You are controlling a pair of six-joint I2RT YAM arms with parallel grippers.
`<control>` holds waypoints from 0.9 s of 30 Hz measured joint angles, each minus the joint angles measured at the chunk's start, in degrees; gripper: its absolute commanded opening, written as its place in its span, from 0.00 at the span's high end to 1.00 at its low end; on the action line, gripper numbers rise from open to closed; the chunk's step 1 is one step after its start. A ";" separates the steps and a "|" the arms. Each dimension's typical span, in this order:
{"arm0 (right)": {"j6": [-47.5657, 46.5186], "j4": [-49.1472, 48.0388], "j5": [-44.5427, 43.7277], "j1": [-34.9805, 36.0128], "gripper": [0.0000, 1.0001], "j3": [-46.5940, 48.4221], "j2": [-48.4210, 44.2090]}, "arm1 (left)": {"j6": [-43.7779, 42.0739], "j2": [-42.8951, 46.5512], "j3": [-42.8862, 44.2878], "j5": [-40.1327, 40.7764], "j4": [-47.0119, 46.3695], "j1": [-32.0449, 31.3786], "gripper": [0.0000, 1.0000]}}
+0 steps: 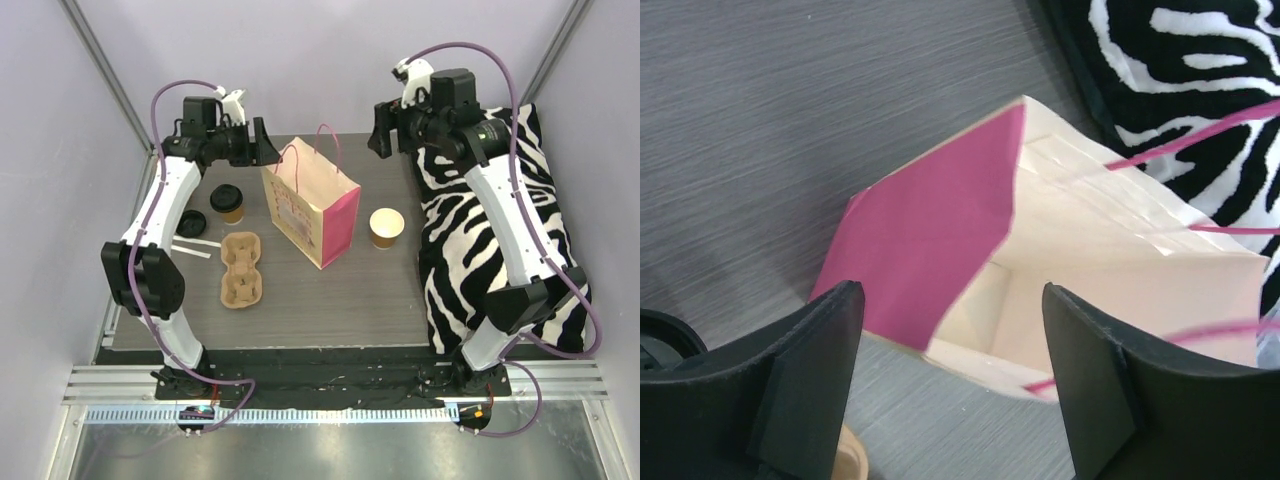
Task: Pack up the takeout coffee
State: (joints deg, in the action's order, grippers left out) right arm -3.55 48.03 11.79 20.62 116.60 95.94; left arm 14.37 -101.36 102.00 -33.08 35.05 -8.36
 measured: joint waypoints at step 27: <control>6.45 0.35 24.11 -3.54 0.08 -6.78 -4.90 | -21.38 -10.08 16.46 -12.83 23.26 -3.19 0.93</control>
State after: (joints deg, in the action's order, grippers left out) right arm 2.90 48.38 35.90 17.08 109.82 91.05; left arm -7.01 -111.44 118.45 -45.91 58.30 -11.55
